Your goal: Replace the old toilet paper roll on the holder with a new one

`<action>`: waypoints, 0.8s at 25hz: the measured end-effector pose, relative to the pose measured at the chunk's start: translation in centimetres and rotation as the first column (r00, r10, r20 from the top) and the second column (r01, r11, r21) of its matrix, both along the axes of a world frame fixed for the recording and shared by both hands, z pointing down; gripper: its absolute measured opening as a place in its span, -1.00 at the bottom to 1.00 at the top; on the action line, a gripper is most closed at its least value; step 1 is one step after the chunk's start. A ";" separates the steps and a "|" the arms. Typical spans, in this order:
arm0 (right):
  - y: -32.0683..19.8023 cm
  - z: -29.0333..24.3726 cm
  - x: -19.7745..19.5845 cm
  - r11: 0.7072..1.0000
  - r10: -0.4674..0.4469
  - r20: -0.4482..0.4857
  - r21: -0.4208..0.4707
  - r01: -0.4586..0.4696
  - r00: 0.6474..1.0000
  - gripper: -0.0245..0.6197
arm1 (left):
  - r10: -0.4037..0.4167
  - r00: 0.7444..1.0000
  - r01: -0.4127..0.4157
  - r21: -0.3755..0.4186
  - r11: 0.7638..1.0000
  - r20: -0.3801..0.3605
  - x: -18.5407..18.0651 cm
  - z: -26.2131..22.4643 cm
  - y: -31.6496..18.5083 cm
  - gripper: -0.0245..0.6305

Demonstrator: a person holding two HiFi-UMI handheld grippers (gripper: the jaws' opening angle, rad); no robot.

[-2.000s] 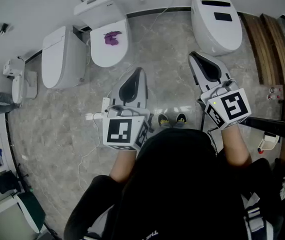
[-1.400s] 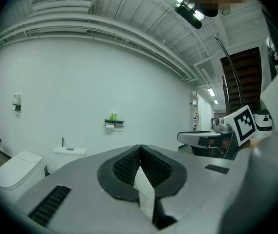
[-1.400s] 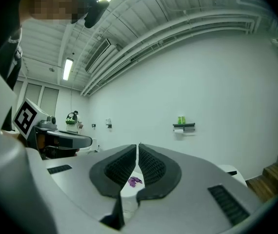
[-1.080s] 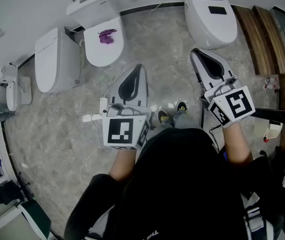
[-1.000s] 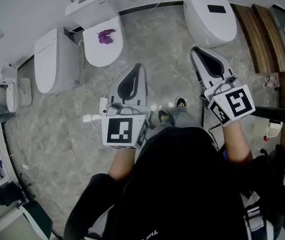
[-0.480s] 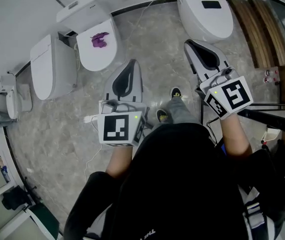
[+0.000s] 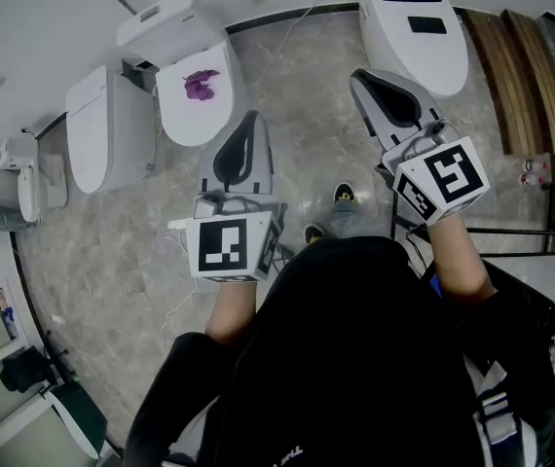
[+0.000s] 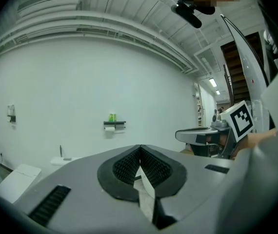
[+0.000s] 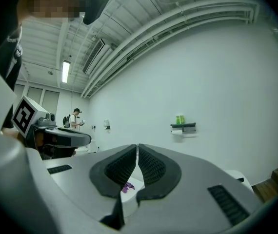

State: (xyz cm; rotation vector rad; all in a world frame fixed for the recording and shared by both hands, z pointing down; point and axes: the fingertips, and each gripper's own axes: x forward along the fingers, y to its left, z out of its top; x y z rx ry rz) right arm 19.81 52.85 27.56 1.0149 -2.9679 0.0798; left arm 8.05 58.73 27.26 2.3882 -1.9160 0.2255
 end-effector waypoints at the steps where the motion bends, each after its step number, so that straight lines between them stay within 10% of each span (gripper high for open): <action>1: -0.8 0.1 0.2 1.000 -0.001 0.002 -0.002 0.001 1.000 -0.84 | -0.008 1.000 0.008 -0.005 1.000 0.005 0.1 0.0 -0.7 -0.85; 20: -11.2 2.4 3.0 1.000 -0.010 -0.101 -0.019 0.008 0.995 -0.84 | -0.061 0.995 0.062 -0.014 0.998 0.077 1.7 0.3 -9.7 -0.85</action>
